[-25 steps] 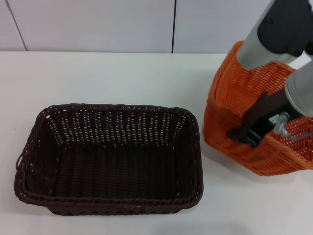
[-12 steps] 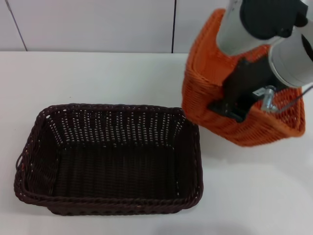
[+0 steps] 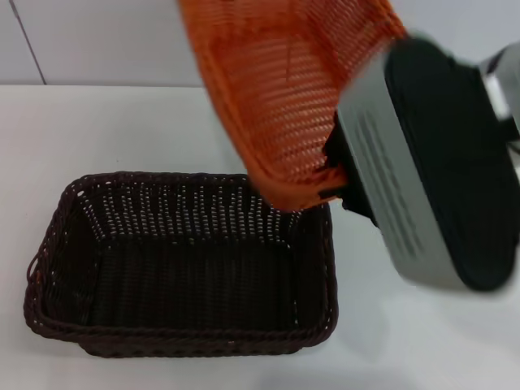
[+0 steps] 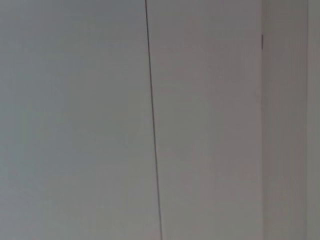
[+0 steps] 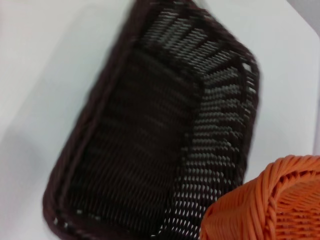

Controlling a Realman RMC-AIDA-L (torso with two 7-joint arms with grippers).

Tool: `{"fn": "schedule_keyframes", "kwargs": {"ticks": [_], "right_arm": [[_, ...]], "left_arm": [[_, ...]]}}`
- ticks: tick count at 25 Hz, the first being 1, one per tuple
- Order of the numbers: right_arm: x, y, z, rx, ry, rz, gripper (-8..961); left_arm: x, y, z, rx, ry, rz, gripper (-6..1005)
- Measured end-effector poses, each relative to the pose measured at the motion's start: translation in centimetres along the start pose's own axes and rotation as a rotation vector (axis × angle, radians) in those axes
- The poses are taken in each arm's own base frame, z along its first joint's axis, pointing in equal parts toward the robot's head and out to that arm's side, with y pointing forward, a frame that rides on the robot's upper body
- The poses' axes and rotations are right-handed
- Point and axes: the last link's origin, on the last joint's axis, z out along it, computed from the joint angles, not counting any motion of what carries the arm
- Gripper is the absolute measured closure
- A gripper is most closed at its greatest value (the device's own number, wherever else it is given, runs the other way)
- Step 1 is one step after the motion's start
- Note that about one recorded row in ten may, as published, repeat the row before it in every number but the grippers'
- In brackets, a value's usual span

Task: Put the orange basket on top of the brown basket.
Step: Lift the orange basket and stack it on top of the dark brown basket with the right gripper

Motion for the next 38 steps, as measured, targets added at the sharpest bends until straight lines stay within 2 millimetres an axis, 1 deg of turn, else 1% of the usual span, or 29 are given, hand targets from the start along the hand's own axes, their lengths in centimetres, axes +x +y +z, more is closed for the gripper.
{"fn": "schedule_keyframes", "kwargs": {"ticks": [1, 2, 5, 6, 7, 8, 10, 12, 13, 17, 25, 31, 36, 38], "right_arm": [[-0.1, 0.3, 0.1, 0.000, -0.007, -0.054, 830], [-0.3, 0.9, 0.5, -0.009, -0.018, -0.143, 830], [-0.8, 1.7, 1.1, -0.025, -0.035, -0.265, 831], [-0.8, 1.7, 1.1, -0.025, -0.035, -0.265, 830], [-1.3, 2.3, 1.7, -0.021, -0.053, -0.335, 828], [-1.3, 2.3, 1.7, -0.021, -0.053, -0.335, 827], [-1.7, 2.8, 2.0, -0.015, -0.070, -0.394, 824], [-2.2, 3.7, 2.5, -0.024, -0.088, -0.463, 822], [-2.2, 3.7, 2.5, -0.024, -0.088, -0.463, 820], [-2.0, 5.2, 3.0, -0.053, -0.095, -0.534, 815], [-1.7, 6.0, 3.7, -0.041, -0.065, -0.550, 804], [-1.7, 7.1, 5.1, -0.017, -0.012, -0.529, 796], [-2.3, 7.7, 4.8, -0.015, 0.005, -0.494, 789], [-2.5, 8.0, 4.9, -0.020, 0.009, -0.494, 744]], "left_arm": [[-0.1, -0.1, 0.0, 0.003, -0.004, -0.003, 331], [-0.1, -0.1, -0.1, 0.004, -0.007, -0.004, 331], [-0.2, 0.2, -0.1, 0.000, -0.011, -0.010, 331], [-0.2, 0.2, -0.1, 0.000, -0.011, -0.010, 331], [-0.2, 0.3, -0.2, -0.003, -0.014, -0.015, 331], [-0.2, 0.3, -0.2, -0.003, -0.014, -0.015, 331], [-0.2, 0.3, -0.2, 0.001, -0.017, -0.022, 331], [-0.2, 0.4, -0.4, 0.002, -0.017, -0.025, 331], [-0.2, 0.4, -0.4, 0.002, -0.017, -0.025, 331], [-0.3, 0.6, -0.6, 0.003, -0.027, -0.039, 331], [-0.4, 0.9, -0.6, -0.006, -0.031, -0.044, 331], [-0.4, 1.1, -0.6, -0.016, -0.031, -0.045, 331], [-0.4, 1.1, -0.4, -0.021, -0.032, -0.043, 331], [-0.4, 1.1, -0.4, -0.022, -0.035, -0.042, 331]]}}
